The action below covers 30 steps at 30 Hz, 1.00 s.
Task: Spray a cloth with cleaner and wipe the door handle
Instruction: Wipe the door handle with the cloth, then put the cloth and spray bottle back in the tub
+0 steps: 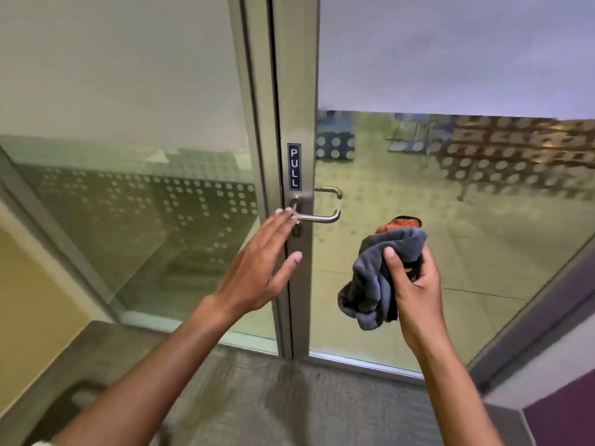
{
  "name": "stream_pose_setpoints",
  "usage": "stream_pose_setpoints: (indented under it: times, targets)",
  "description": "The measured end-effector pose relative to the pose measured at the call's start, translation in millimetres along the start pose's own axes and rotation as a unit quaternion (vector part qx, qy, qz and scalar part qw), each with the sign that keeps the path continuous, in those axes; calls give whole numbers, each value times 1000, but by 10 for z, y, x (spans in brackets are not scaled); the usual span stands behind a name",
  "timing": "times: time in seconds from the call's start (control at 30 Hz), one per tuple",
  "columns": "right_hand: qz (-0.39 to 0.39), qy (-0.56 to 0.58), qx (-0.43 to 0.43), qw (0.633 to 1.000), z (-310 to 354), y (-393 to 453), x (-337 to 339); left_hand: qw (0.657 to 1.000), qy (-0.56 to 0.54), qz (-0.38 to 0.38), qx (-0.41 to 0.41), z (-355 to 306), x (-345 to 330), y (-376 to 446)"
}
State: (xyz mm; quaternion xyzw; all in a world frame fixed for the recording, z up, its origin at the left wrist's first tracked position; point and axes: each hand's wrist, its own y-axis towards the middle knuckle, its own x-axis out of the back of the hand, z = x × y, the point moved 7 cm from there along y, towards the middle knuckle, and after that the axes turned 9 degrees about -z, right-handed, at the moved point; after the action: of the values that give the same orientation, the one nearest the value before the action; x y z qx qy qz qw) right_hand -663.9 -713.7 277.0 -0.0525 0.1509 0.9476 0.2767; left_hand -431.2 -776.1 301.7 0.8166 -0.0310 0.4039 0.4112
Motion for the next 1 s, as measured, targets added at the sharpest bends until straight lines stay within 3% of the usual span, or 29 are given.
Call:
stream_pose_setpoints:
  times: [0.27, 0.5, 1.0]
  targets:
    - [112, 41, -54, 991, -198, -794, -713, 992, 67, -9, 107, 242, 534, -1153]
    - [234, 42, -62, 969, -138, -1873, -1527, 969, 126, -64, 202, 285, 1378, -2315]
    - [451, 51, -89, 887, 514, -5158, -2315, 891, 172, -206, 365, -655, 3499, -5143]
